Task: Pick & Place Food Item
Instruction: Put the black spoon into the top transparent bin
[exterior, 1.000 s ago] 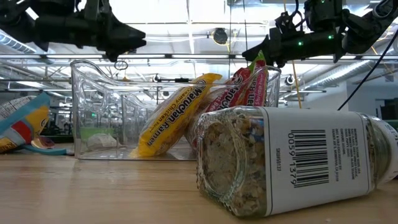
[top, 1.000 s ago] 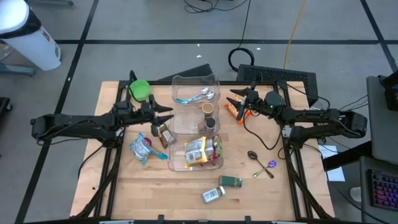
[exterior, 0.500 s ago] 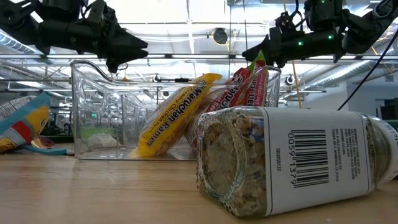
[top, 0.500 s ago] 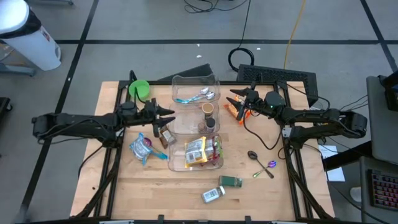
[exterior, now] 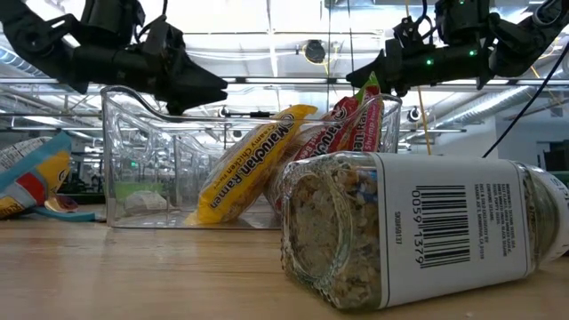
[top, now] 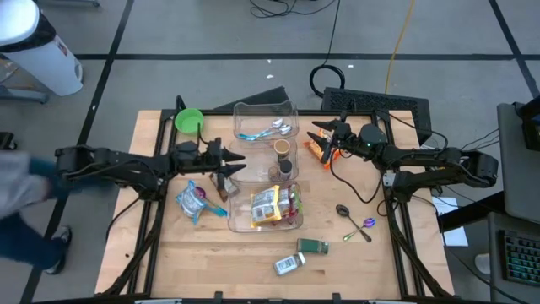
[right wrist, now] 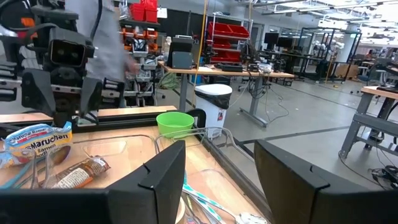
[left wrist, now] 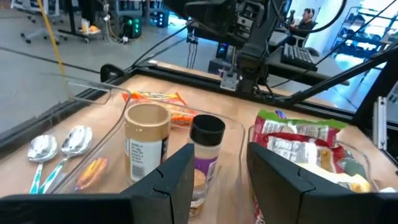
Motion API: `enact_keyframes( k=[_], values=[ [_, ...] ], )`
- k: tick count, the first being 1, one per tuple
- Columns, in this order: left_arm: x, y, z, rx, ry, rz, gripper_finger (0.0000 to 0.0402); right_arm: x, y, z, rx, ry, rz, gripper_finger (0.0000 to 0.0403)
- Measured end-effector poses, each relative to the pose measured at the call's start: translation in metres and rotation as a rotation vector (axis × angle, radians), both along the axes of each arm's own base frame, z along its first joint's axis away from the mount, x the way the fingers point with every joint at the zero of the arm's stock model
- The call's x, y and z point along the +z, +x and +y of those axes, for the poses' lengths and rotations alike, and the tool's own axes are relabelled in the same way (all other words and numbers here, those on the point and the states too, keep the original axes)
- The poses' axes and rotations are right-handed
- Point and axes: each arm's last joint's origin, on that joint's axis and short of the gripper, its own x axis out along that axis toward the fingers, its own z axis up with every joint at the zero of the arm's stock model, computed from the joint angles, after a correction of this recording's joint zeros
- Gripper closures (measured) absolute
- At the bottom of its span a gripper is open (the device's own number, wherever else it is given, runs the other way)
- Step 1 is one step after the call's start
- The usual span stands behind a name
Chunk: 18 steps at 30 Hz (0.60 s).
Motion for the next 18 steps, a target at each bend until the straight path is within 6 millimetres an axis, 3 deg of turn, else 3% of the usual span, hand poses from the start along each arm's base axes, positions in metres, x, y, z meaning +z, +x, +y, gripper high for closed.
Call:
enact_keyframes(
  k=[18],
  values=[
    [-0.0055, 0.0068, 0.0015, -0.005, 0.059, -0.004, 0.025, 0.0003, 0.0, 0.0, 0.0, -0.001, -0.003, 0.0216]
  ],
)
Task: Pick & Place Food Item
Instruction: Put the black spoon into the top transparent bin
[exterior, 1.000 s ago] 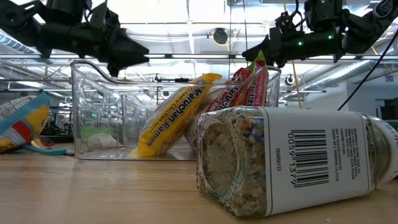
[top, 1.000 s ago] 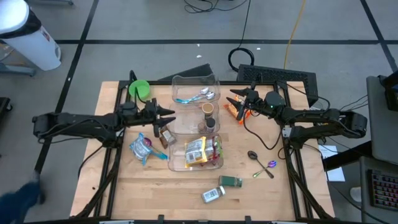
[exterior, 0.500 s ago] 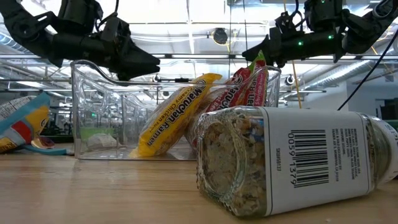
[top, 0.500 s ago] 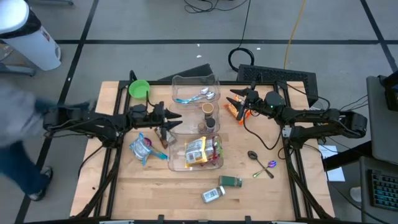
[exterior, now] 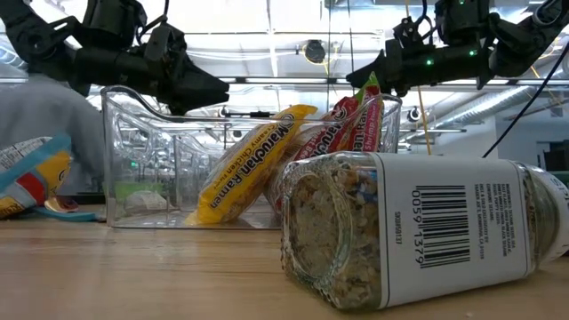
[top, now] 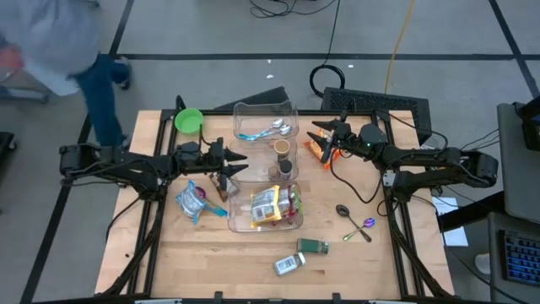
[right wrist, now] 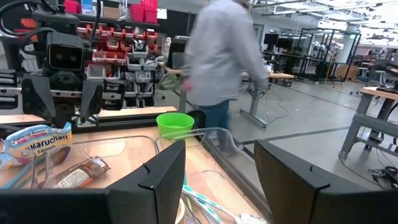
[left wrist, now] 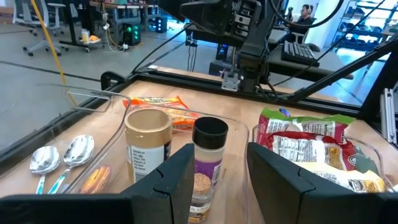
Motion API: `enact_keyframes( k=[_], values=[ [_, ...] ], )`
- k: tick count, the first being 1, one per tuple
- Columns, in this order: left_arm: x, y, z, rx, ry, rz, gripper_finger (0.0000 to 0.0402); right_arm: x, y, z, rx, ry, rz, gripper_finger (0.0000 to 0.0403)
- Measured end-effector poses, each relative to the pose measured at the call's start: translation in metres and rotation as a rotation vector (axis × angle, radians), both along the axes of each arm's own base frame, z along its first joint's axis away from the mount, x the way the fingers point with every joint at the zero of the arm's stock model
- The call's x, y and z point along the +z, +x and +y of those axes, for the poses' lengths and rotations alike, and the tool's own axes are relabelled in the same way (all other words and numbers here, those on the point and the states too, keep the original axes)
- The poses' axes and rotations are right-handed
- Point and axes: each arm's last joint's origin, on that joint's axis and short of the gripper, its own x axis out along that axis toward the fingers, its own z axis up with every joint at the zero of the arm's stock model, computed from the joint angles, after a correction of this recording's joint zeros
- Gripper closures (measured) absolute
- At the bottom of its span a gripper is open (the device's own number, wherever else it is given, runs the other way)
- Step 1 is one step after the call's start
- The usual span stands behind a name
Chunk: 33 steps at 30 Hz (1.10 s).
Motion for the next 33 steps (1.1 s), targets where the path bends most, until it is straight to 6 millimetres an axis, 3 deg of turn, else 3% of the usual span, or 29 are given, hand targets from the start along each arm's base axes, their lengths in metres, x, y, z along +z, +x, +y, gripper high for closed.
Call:
enact_keyframes(
  k=[17, 26, 29, 33],
  values=[
    [0.001, 0.0, 0.0, -0.002, 0.027, -0.011, 0.0249, -0.001, 0.0, 0.0, -0.003, -0.015, 0.018, 0.0216],
    [0.002, 0.0, 0.0, -0.005, 0.065, -0.01, 0.025, 0.009, -0.005, 0.005, 0.006, -0.073, 0.022, 0.0216],
    [0.002, 0.0, 0.0, -0.006, 0.082, -0.008, 0.025, 0.021, -0.005, 0.013, 0.043, -0.056, 0.109, 0.0216],
    [0.002, 0.0, 0.0, -0.005, 0.091, -0.011, 0.025, 0.041, -0.003, 0.031, 0.084, -0.026, 0.349, 0.0215]
  ],
)
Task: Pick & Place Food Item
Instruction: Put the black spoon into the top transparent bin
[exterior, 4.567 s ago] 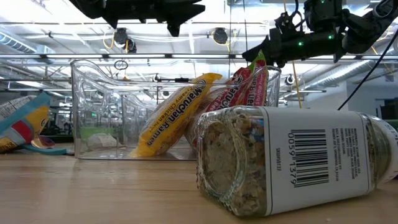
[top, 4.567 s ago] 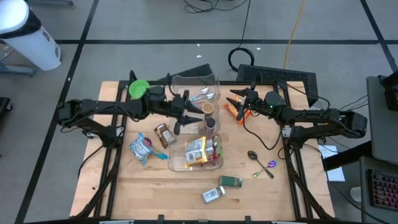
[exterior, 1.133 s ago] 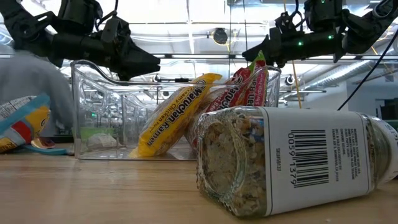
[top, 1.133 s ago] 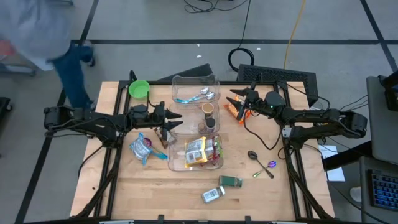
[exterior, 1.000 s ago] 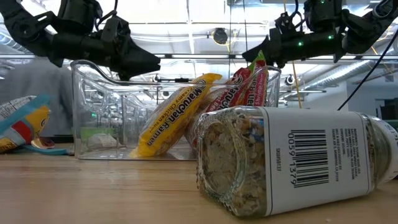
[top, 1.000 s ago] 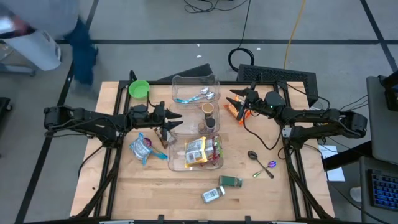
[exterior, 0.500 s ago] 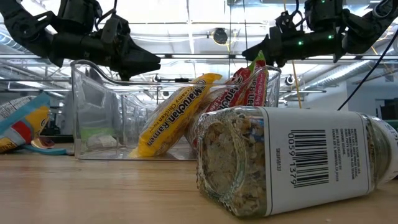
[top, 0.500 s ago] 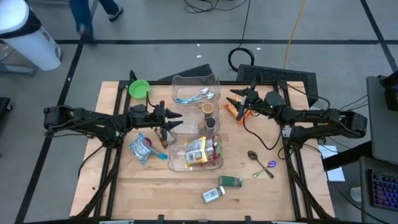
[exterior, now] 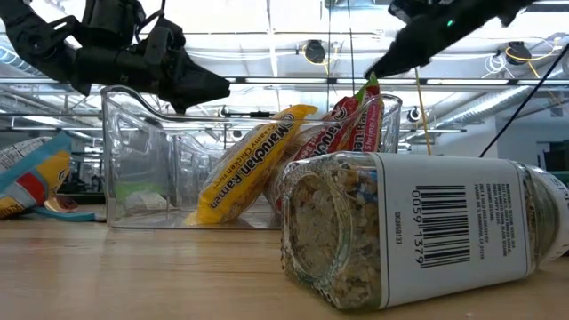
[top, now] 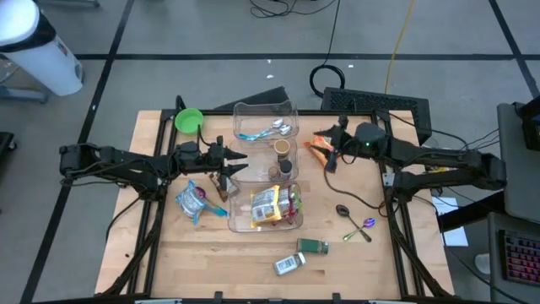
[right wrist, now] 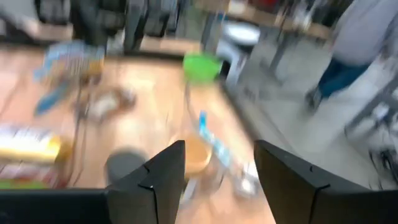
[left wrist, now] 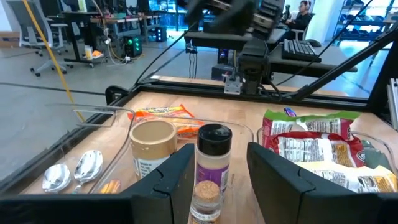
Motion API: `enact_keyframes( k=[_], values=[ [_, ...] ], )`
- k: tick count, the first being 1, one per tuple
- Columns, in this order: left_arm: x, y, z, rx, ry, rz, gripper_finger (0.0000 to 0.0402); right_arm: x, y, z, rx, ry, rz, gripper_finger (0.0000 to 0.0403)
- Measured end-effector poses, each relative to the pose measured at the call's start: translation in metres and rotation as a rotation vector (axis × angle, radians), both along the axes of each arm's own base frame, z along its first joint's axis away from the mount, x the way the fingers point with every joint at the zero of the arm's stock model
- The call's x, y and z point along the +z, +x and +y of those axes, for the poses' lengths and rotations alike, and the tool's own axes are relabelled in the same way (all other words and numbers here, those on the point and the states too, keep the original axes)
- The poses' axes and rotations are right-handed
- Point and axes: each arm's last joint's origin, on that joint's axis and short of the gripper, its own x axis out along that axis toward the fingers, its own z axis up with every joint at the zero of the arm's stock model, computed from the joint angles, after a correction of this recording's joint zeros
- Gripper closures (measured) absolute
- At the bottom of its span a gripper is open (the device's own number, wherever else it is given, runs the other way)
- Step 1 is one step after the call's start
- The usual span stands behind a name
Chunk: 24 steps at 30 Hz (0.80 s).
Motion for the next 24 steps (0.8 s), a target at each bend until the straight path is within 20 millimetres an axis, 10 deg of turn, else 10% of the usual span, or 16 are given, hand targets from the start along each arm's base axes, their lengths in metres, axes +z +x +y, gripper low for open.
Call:
enact_keyframes(
  k=[9, 24],
  values=[
    [0.002, 0.0, 0.0, 0.001, -0.001, -0.022, 0.0249, 0.027, -0.007, 0.052, 0.065, 0.178, 0.379, 0.0215],
    [0.005, 0.0, 0.0, 0.003, -0.057, -0.059, 0.0249, 0.022, -0.01, 0.099, 0.074, 0.554, 0.339, 0.0215]
  ],
)
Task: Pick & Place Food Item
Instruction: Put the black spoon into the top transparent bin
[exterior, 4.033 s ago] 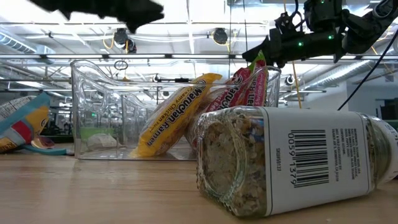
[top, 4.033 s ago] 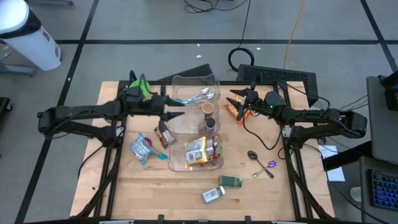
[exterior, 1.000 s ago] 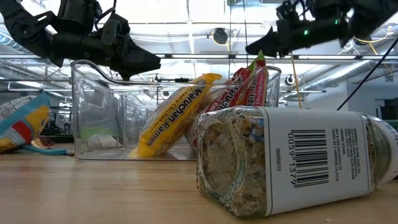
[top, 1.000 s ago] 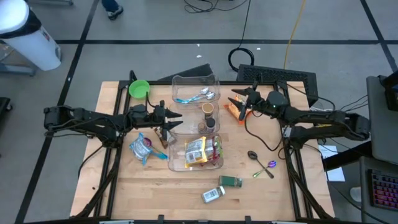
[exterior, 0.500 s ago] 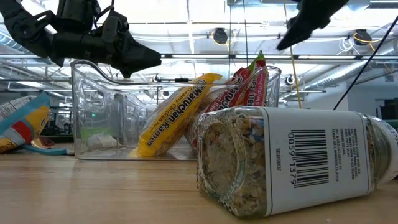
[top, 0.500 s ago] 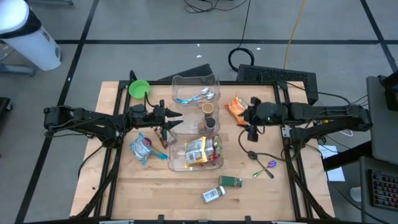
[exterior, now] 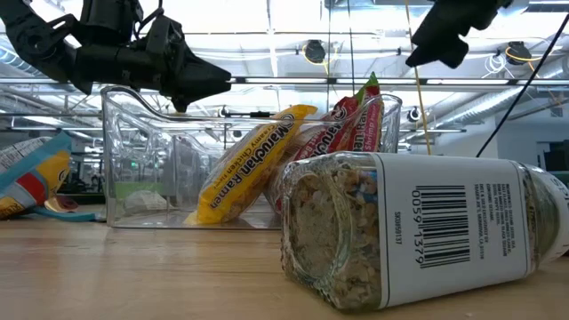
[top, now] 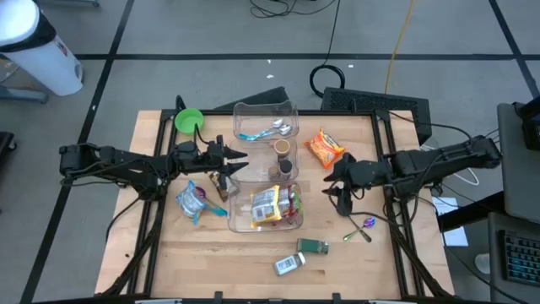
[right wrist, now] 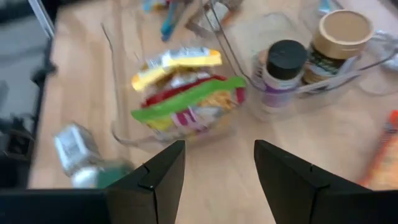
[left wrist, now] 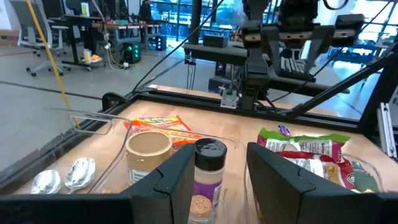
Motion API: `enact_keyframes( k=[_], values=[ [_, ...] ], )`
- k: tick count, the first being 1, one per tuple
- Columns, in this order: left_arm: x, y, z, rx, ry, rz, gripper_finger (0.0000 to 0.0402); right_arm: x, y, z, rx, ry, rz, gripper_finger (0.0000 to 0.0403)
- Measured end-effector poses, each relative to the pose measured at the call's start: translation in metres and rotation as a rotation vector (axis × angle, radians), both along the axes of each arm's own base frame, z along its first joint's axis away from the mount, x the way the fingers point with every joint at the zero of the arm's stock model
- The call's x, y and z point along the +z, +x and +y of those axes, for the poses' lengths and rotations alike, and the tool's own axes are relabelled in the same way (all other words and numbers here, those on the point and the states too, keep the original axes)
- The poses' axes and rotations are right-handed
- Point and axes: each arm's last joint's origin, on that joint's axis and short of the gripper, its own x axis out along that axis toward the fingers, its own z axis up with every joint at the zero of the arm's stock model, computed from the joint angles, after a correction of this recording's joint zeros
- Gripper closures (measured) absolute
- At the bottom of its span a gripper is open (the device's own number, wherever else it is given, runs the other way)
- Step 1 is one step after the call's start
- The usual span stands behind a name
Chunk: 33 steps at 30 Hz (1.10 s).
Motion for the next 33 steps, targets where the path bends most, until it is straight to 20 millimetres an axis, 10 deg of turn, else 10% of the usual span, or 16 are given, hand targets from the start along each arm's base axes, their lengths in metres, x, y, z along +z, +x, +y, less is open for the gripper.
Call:
enact_keyframes(
  k=[14, 33],
  values=[
    [0.0, 0.0, 0.0, -0.003, -0.054, -0.004, 0.0249, -0.048, -0.016, 0.012, -0.177, 0.24, 0.239, 0.0215],
    [-0.001, 0.003, -0.022, -0.097, -0.106, 0.001, 0.025, -0.111, -0.026, 0.056, -0.362, 0.065, 0.709, 0.0216]
  ],
)
